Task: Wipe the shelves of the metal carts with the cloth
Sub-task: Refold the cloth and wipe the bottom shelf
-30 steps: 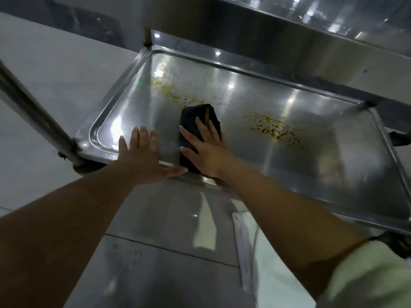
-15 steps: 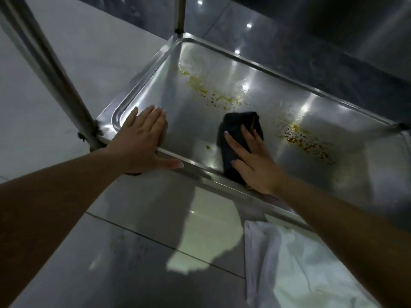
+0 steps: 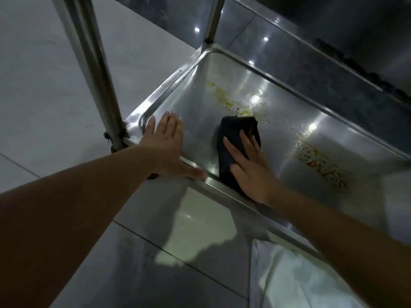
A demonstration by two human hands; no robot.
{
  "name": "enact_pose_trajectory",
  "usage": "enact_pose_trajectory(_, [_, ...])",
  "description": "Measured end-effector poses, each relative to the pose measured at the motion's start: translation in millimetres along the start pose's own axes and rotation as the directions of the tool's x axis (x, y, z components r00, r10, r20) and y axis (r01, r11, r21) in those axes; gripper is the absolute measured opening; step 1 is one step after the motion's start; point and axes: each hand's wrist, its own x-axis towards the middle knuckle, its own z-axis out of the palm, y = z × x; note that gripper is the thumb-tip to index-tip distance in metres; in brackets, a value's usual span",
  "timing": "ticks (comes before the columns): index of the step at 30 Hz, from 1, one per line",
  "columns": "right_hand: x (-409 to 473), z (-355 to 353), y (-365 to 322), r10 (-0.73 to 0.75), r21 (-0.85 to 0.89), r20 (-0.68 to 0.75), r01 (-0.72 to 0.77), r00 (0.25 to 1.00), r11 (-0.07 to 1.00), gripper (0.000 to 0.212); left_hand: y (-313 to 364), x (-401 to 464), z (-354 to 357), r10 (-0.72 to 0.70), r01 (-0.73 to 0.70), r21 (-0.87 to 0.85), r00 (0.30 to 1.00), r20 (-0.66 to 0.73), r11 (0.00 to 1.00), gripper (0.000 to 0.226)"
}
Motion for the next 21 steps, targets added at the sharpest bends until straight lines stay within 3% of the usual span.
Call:
enact_pose_trajectory(4, [-18,-1,-3,0.001,-0.002,0.023,-0.001,1.000,1.000,0.060,2,4,-6,-0.015,0.014,0.007,0.993,0.118,1.000,0.159])
enact_pose_trajectory(9, [69,-4,-33,0.048,0.044,-0.011,-0.048,0.999,0.998,0.060,4,5,-10,-0.037,0.033,0.027,0.986,0.165,0.999,0.155])
enact_pose_trajectory(13, [162,-2,-54,-0.096,-0.251,-0.044,0.082,0.994,0.965,0.039,4,4,-9,-0.037,0.035,0.016,0.990,0.136,0.999,0.152])
enact_pose_trajectory(18, [207,-21,-55,0.077,0.083,-0.072,-0.071,0.994,0.994,0.046,5,3,-12,-0.034,0.036,-0.015,0.988,0.152,0.999,0.151])
enact_pose_trajectory(21, [199,-28,-28,0.117,0.042,-0.054,-0.115,0.992,0.992,0.049,4,2,-14,-0.021,0.026,-0.025,0.988,0.154,0.999,0.157])
